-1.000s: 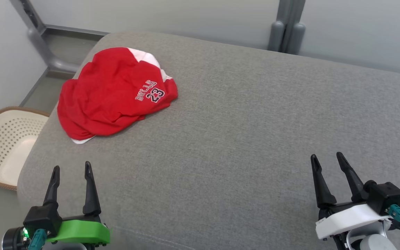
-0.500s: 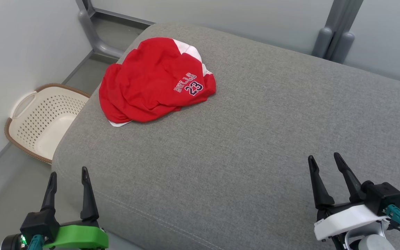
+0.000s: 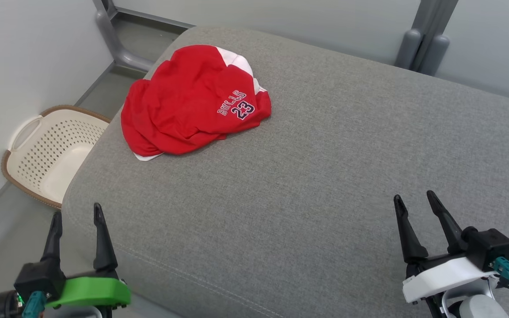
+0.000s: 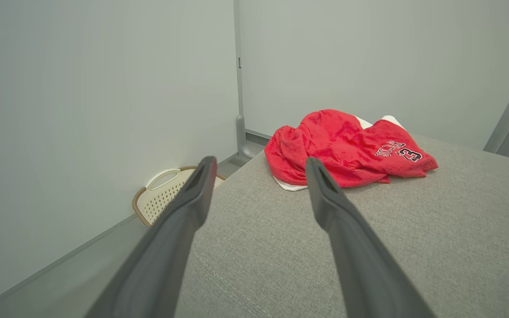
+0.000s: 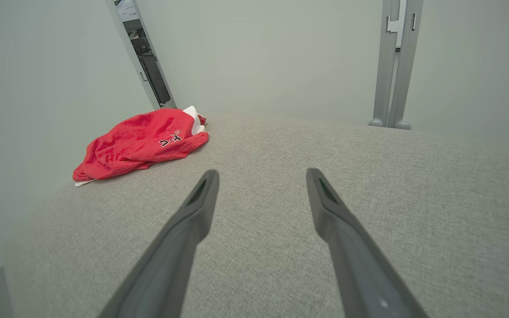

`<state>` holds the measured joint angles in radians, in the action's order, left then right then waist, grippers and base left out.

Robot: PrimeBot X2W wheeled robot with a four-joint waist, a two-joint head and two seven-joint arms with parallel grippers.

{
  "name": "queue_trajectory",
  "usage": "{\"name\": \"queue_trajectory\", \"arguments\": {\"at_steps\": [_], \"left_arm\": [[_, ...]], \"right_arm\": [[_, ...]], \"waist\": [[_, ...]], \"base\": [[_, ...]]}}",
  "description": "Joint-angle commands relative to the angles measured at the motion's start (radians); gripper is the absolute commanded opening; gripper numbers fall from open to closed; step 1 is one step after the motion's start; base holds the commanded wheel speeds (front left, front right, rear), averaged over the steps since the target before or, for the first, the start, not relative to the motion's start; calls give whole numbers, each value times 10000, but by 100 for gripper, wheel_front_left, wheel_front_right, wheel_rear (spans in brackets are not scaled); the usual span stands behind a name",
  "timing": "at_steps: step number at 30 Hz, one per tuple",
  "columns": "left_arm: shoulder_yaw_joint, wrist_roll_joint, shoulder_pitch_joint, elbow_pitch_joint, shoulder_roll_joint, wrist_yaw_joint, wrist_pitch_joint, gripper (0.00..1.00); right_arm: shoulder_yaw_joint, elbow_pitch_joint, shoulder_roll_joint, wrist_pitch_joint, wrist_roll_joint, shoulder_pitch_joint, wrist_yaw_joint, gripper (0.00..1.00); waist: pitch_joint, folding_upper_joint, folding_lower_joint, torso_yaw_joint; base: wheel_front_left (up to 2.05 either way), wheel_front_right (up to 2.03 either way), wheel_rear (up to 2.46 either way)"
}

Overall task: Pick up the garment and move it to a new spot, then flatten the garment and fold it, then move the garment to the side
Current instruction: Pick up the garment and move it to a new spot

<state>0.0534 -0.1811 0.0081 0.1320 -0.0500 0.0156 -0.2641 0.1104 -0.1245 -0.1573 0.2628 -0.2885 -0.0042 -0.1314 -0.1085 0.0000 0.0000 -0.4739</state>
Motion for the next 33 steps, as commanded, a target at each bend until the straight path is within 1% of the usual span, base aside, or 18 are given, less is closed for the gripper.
{"name": "queue_trajectory", "arguments": {"at_steps": [1, 4, 9, 14, 18, 22, 25, 27, 30, 33], "left_arm": [[68, 84, -425, -81, -15, -77, 3, 100], [179, 221, -1039, -95, -14, -201, 3, 100], [465, 345, -2870, 45, -122, -491, 3, 100], [543, 320, -4806, 686, -493, -829, 6, 100], [674, 195, -6366, 1296, -917, -942, 3, 100], [802, -27, -7663, 2091, -1373, -1037, 146, 100], [859, -274, -8410, 2905, -1723, -1151, 504, 100], [863, -290, -8728, 3443, -1974, -1196, 718, 100], [929, -481, -9054, 4320, -2185, -1217, 1119, 100], [867, -701, -9270, 5378, -2437, -1305, 1819, 100]], "right_arm": [[-67, 52, -104, 4, 73, -135, 16, 100], [-184, 163, -248, -36, 120, -287, 16, 100], [-486, 470, -502, -119, 225, -692, 16, 100], [-1017, 763, -773, -121, 274, -1055, 16, 100], [-1518, 1073, -1004, -99, 351, -1269, 16, 100], [-1894, 1475, -1132, -105, 453, -1375, 16, 100], [-2109, 1798, -1085, -100, 504, -1437, 16, 100], [-2158, 1921, -1034, -98, 531, -1459, 16, 100], [-2174, 1993, -1025, -100, 533, -1501, 16, 100], [-2149, 2037, -992, -96, 571, -1515, 16, 100]], "waist": [[-220, 0, 0, 224], [-519, 0, 0, 495], [-1467, 0, 0, 1403], [-2452, 0, 0, 2348], [-3164, 0, 0, 3017], [-3792, 0, 0, 3588], [-4150, 0, 0, 3928], [-4270, 0, 0, 4092], [-4378, 0, 0, 4256], [-4416, 0, 0, 4368]], "base": [[0, 0, 0], [0, 0, 0], [0, 0, 0], [0, 0, 0], [0, 0, 0], [0, 0, 0], [0, 0, 0], [0, 0, 0], [0, 0, 0], [0, 0, 0]]}}
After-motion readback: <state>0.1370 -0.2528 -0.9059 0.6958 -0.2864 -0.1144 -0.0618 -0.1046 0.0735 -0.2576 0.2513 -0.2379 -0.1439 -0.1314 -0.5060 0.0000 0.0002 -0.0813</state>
